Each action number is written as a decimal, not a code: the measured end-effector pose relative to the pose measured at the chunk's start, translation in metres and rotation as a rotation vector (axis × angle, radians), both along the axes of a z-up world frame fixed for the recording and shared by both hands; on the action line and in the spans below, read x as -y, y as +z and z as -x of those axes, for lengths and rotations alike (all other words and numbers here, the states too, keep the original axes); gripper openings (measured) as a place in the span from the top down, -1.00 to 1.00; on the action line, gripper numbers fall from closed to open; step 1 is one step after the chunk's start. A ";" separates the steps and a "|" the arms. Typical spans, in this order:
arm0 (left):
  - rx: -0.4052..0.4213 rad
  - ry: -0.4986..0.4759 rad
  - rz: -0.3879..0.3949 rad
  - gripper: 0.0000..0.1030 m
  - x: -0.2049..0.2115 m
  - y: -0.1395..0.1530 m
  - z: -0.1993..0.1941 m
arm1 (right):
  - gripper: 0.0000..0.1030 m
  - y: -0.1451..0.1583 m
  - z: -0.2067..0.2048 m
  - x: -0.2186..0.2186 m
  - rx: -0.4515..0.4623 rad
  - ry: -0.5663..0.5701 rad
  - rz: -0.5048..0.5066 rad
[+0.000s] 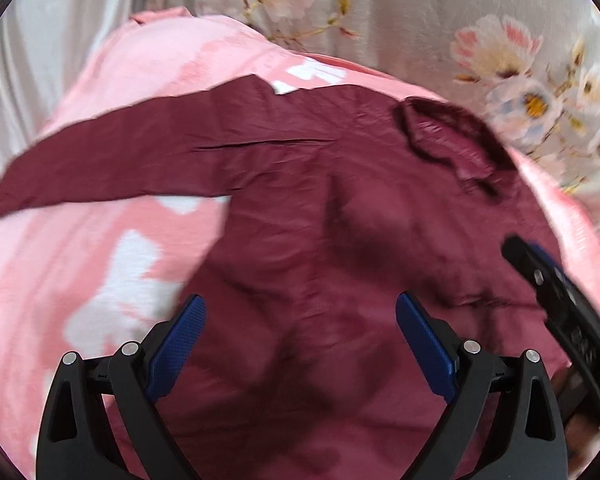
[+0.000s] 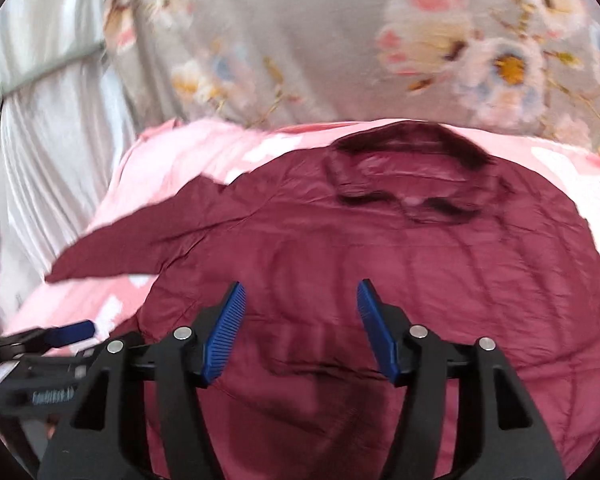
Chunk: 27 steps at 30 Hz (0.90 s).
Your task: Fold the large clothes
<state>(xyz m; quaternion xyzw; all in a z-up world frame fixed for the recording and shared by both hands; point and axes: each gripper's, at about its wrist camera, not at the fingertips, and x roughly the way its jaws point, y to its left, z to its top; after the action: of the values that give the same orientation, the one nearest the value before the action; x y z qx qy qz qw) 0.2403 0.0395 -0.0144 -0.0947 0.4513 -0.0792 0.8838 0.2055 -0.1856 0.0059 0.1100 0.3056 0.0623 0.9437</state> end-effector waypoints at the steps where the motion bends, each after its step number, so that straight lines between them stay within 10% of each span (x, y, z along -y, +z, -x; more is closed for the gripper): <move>1: -0.004 -0.011 0.026 -0.83 0.004 0.001 -0.003 | -0.13 0.000 0.005 0.019 -0.010 -0.040 -0.045; 11: -0.202 0.004 0.237 -0.71 0.039 -0.038 -0.067 | -0.17 -0.045 0.050 0.208 -0.115 -0.498 -0.440; 13: -0.179 -0.024 0.235 -0.24 0.046 -0.033 -0.073 | -0.17 -0.059 0.046 0.230 -0.134 -0.529 -0.515; 15: -0.150 -0.057 0.184 0.73 0.056 -0.026 -0.078 | -0.14 -0.071 0.037 0.244 -0.145 -0.541 -0.567; 17: -0.122 -0.064 0.149 0.94 0.059 -0.022 -0.084 | -0.06 -0.071 0.027 0.247 -0.134 -0.541 -0.550; 19: -0.080 -0.057 0.119 0.98 0.058 -0.013 -0.088 | 0.95 -0.063 0.019 0.248 -0.109 -0.546 -0.516; 23: -0.005 -0.050 0.077 0.99 0.051 -0.002 -0.089 | 0.99 -0.030 0.032 0.238 0.019 -0.537 -0.410; 27: -0.037 -0.061 -0.036 0.98 0.063 -0.034 -0.092 | 0.99 -0.048 0.018 0.223 -0.117 -0.558 -0.215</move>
<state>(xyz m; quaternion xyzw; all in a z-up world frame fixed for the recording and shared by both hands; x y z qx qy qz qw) 0.3322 -0.0236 -0.0483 -0.0667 0.4715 -0.0963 0.8740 0.1876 -0.4085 -0.0422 0.2924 0.3092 -0.1738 0.8881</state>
